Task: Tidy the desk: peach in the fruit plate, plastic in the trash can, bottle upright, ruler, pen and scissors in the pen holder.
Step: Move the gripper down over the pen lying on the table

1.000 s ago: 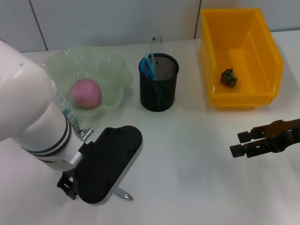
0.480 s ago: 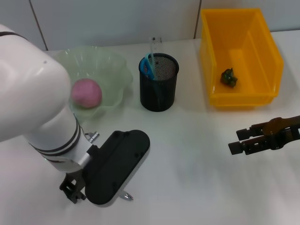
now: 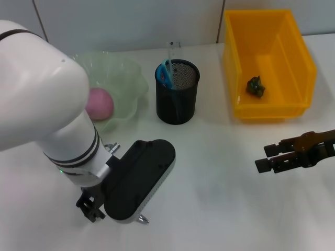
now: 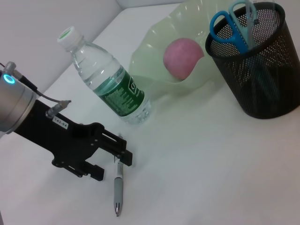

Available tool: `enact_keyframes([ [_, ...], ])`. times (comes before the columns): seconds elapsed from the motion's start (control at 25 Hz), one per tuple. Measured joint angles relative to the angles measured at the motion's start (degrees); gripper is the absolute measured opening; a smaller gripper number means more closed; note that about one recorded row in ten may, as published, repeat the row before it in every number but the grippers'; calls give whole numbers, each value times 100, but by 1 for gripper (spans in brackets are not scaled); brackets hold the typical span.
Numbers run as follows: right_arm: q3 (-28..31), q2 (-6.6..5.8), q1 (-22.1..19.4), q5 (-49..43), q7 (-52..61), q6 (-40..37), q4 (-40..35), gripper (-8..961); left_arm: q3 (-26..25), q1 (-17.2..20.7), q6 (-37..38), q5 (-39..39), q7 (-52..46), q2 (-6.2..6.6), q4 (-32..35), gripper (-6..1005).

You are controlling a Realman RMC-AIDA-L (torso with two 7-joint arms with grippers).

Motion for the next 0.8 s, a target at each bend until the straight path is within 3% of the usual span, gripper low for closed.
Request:
enact_keyframes([
  [0.8, 9, 50, 10, 2, -35, 7, 1, 839, 17, -226, 92, -72, -72, 4, -288, 694],
])
